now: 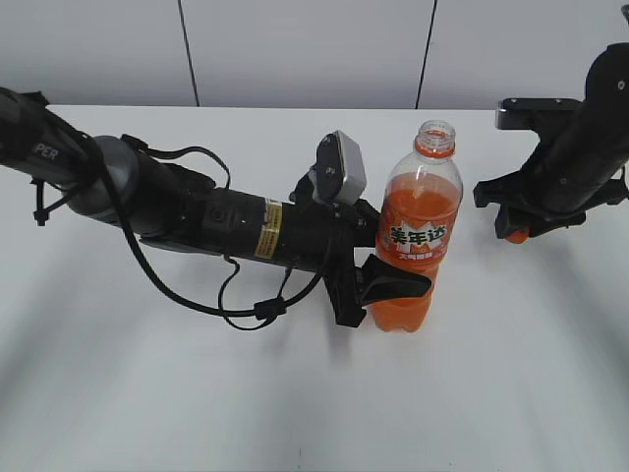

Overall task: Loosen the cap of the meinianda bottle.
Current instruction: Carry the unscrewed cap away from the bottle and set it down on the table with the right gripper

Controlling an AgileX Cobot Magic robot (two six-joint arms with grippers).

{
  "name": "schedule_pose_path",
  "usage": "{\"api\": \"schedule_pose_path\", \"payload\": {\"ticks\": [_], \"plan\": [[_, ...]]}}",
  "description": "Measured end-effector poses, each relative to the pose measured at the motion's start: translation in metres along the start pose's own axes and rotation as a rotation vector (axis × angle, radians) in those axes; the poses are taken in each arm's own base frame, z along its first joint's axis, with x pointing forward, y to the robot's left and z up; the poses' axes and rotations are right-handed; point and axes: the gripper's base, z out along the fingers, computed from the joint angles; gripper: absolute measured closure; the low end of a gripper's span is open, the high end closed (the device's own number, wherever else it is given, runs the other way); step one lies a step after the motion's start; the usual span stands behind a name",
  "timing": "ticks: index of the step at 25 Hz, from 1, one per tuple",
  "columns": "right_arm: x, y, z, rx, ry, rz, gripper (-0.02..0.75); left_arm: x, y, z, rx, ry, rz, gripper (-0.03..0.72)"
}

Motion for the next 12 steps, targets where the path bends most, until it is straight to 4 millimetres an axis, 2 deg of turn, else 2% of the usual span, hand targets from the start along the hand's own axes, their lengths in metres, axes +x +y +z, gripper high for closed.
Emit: {"api": "schedule_pose_path", "payload": {"ticks": [7,12], "plan": [[0.009,-0.001,0.024,0.008,0.065,0.077,0.468,0.0,0.0,0.0,0.0,0.0,0.0,0.28],[0.011,-0.002,0.029,0.011,0.08,0.077,0.468,0.0,0.0,0.0,0.0,0.0,0.0,0.28]]}}
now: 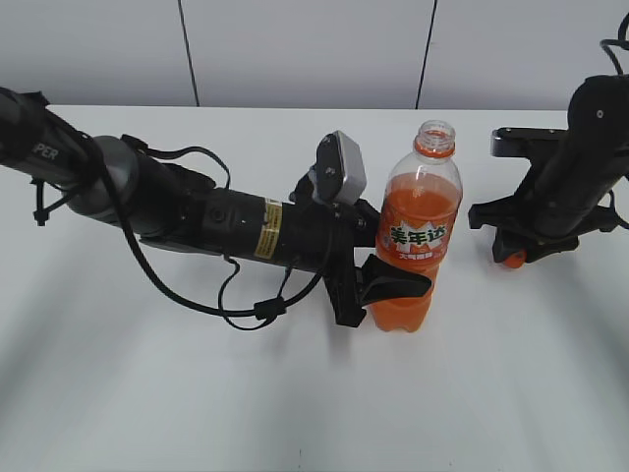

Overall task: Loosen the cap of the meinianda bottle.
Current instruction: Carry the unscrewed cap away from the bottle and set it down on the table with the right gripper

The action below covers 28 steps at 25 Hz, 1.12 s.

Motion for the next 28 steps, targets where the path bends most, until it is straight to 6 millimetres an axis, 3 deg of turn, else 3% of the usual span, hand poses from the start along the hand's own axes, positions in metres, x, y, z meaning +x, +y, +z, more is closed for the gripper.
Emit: {"api": "schedule_pose_path", "payload": {"ticks": [17,19,24,28], "plan": [[0.003,-0.001,0.011,0.012,0.016,0.004,0.458,0.0,0.0,0.0,0.0,0.0,0.0,0.28],[0.003,-0.001,0.011,0.012,0.016,0.005,0.413,0.0,0.0,0.0,0.0,0.0,0.0,0.28],[0.003,-0.001,0.011,0.012,0.016,0.007,0.162,0.0,0.0,0.0,0.0,0.0,0.0,0.28],[0.003,-0.001,0.01,0.012,0.016,0.007,0.118,0.0,0.0,0.0,0.002,0.002,0.002,0.278]]}}
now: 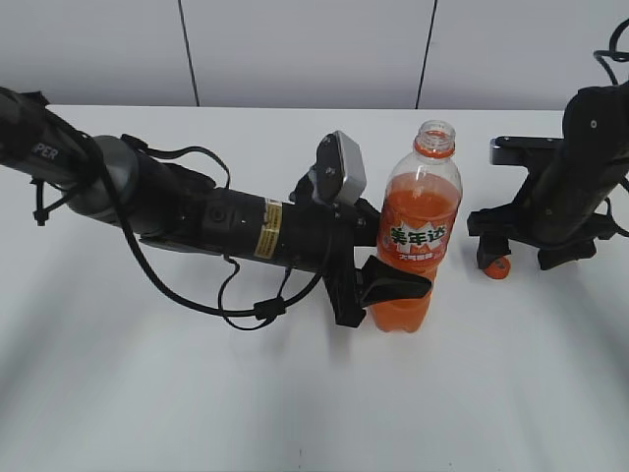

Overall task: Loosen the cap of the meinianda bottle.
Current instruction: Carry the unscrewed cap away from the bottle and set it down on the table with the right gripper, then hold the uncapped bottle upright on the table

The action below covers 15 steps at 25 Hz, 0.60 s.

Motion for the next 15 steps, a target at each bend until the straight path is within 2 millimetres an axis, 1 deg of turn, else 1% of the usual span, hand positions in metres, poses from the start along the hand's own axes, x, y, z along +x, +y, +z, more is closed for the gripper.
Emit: {"api": "schedule_pose_path", "payload": {"ticks": [5,8,12,15], "plan": [[-0.004,0.001,-0.005,0.0,0.002,0.001,0.121,0.0,0.0,0.0,0.004,0.004,0.004,0.192],[-0.008,0.001,-0.017,-0.004,-0.026,0.001,0.13,0.003,0.001,-0.003,0.014,0.015,0.011,0.148],[-0.012,0.002,-0.03,-0.01,-0.062,0.001,0.142,0.007,0.005,-0.011,0.028,0.025,0.007,0.114],[-0.015,0.003,-0.038,-0.014,-0.083,0.001,0.142,0.01,0.012,-0.02,0.012,0.031,-0.005,0.106]]}}
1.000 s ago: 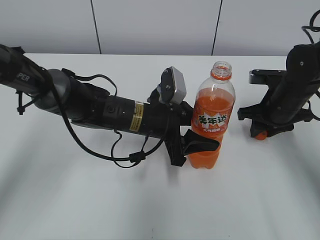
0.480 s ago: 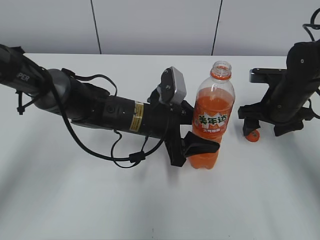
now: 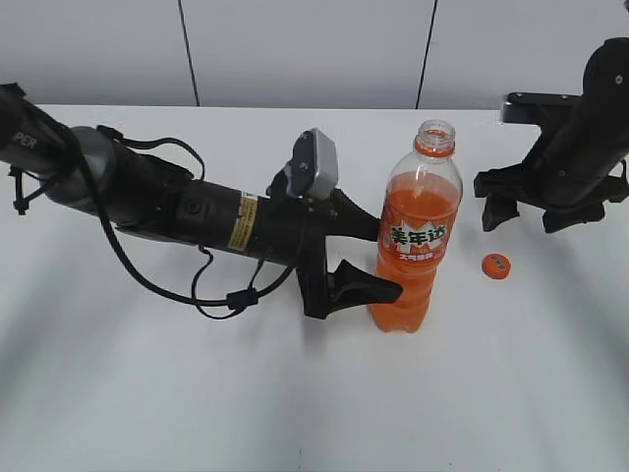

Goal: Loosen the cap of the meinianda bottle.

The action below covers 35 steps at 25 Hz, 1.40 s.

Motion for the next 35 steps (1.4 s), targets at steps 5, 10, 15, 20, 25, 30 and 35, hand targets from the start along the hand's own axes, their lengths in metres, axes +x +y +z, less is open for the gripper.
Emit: {"api": "schedule_pose_path", "payload": {"ticks": [5,10,15,20,25,30,35], "plan": [[-0.006,0.001,-0.022,-0.01,-0.061,0.0,0.143,0.009,0.005,-0.017,0.039,0.085,0.047,0.105],[-0.021,0.004,-0.051,-0.026,-0.159,-0.001,0.143,-0.001,0.014,-0.043,0.005,0.146,0.056,0.105],[-0.043,0.006,-0.092,-0.035,-0.288,-0.014,0.143,-0.023,0.029,-0.076,-0.174,0.218,0.042,0.105],[-0.066,0.006,-0.132,0.012,-0.374,-0.062,0.143,-0.049,0.051,-0.115,-0.548,0.344,0.079,0.113],[-0.082,0.002,-0.168,0.087,-0.416,-0.101,0.143,-0.064,0.07,-0.163,-1.038,0.484,0.027,0.136],[-0.087,-0.002,-0.197,0.149,-0.408,-0.107,0.143,-0.069,0.067,-0.202,-1.343,0.549,-0.171,0.144],[-0.083,-0.005,-0.221,0.186,-0.331,-0.105,0.143,-0.073,0.049,-0.22,-1.341,0.594,-0.404,0.146]]}}
